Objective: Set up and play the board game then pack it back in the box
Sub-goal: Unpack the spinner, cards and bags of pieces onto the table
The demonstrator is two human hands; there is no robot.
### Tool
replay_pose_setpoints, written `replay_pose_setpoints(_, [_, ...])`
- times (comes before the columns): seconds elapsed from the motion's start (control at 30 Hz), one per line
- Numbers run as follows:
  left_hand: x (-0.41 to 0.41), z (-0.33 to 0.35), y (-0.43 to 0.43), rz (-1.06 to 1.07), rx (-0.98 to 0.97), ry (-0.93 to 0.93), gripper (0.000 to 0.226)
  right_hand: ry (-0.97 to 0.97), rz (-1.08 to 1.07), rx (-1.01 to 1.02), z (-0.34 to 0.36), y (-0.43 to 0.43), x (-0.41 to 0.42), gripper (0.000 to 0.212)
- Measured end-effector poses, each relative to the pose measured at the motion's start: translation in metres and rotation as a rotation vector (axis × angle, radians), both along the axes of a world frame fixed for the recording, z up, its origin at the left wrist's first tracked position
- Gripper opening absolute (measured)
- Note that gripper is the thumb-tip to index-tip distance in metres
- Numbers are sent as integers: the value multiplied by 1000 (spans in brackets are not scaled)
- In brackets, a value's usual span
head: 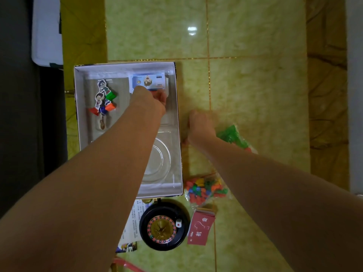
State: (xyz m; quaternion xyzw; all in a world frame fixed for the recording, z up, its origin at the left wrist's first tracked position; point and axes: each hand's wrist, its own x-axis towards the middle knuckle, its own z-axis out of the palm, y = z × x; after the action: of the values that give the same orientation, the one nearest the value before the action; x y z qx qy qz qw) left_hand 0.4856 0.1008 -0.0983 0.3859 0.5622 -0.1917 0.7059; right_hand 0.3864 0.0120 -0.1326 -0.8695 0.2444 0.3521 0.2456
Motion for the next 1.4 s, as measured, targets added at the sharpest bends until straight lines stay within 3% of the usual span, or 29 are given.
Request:
replay_pose_setpoints(0.17, [1,-18,5,-44,26,29,24,-22,19,0,0,-2,-1,51])
replay_pose_setpoints(0.4, [8,-22,-7,106,59,24,29,-23,24,8,-2,-4,-1,56])
replay_pose_setpoints(0.73, [12,-28,-10,62,131,77,25,-42,-3,10,-9,-3,-2,51])
replay_pose_setpoints(0.93, [-11,-23,-3,68,72,-61,17,-52,-28,26,-13,-4,-4,51])
replay_pose_setpoints(1.23, [-58,4,25,-126,294,-206,19,-96,123,-22,-10,-6,-6,41])
replay_pose_setpoints(1.33, [-75,12,25,-292,340,-287,18,-180,-3,77,9,-21,-8,31])
replay_pose_setpoints(1.4, [-88,16,25,-389,291,-341,20,-330,-284,212,20,-31,-15,26])
